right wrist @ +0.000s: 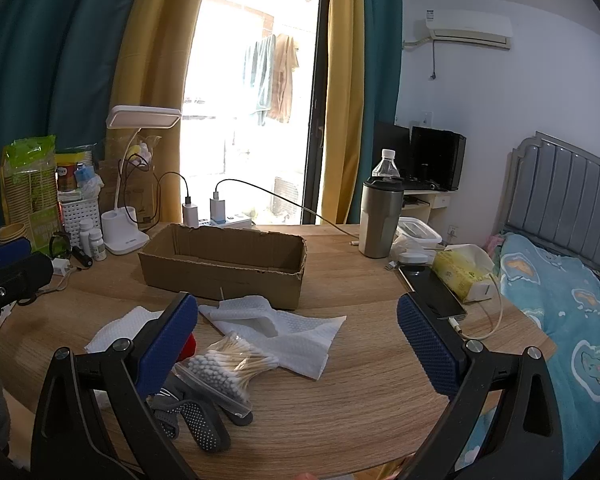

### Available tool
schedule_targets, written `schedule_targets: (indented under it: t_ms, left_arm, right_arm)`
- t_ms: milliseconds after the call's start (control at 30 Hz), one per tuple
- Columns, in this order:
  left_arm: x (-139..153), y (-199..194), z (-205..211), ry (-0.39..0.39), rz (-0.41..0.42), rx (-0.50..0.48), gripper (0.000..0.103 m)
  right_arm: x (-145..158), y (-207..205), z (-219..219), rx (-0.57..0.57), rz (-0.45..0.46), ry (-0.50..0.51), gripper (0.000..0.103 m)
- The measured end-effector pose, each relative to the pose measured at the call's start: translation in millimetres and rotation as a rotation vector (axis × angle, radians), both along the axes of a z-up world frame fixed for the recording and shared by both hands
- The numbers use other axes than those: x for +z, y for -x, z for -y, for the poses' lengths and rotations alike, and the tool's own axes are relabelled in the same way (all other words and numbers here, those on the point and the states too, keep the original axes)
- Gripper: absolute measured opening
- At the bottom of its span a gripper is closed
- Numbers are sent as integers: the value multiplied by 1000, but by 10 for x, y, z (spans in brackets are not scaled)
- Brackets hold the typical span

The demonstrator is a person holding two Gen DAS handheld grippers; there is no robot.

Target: Organize soft objects

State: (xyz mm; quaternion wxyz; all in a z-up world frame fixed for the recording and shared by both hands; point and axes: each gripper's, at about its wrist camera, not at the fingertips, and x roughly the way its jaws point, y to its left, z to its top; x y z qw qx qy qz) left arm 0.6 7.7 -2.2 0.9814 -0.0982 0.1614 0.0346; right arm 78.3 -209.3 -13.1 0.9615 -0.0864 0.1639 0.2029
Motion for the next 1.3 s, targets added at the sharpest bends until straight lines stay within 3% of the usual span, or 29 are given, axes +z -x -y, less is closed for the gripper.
schedule_targets:
  t_ms: [1067, 1300]
  left_arm:
    - [48, 53, 12, -24, 21, -5, 103]
    - [-27, 33, -29, -26, -4, 1, 103]
  right_arm:
    - [-5, -4, 1, 0, -3, -1, 102]
    - [-67, -56, 1, 9, -51, -4, 102]
